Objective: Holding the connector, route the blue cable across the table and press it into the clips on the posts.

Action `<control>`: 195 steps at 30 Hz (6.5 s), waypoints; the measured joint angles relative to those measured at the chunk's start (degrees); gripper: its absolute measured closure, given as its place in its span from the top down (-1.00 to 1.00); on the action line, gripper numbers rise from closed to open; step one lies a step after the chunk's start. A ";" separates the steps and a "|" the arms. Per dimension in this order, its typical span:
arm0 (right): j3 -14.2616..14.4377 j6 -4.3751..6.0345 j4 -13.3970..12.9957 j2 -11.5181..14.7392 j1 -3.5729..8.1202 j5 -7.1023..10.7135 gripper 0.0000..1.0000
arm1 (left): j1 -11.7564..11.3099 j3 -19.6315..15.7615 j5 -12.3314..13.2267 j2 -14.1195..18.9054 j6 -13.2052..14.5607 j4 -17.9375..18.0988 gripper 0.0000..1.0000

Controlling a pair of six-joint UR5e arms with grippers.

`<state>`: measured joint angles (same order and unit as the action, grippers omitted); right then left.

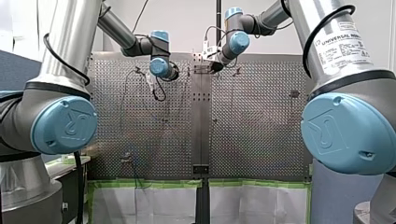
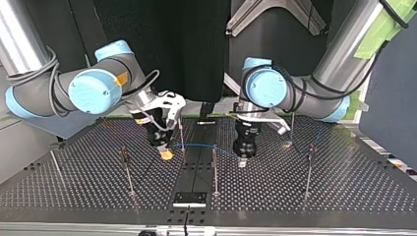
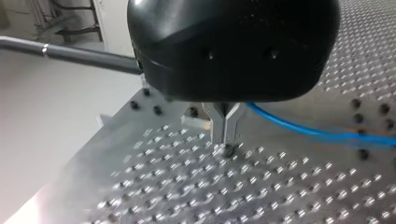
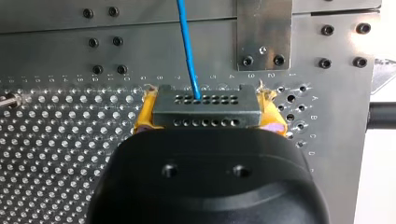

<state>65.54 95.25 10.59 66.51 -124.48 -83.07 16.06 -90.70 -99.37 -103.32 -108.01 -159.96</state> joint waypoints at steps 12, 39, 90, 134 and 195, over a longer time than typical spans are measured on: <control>-0.07 -0.29 -0.39 -0.93 1.60 0.03 -1.00 | -1.32 3.44 2.70 -2.90 -1.22 -0.16 -1.00; -1.49 -0.47 -5.25 -2.58 4.27 -0.01 -1.00 | -2.39 8.43 1.83 -7.06 -0.68 -7.26 1.00; -1.50 0.19 -5.05 -2.64 4.30 0.28 -1.00 | 7.25 -6.34 1.86 15.47 1.08 -14.57 1.00; -1.50 0.22 -5.14 -2.64 4.64 0.36 -1.00 | 19.90 10.46 -16.30 -4.02 8.26 -13.44 1.00; -1.51 0.52 -5.14 -2.70 4.67 0.71 -1.00 | 17.36 22.58 -24.06 -17.77 13.10 -12.55 -0.71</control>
<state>64.03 95.77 5.44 63.81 -119.81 -82.36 33.42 -68.12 -123.43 -121.10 -94.92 -172.51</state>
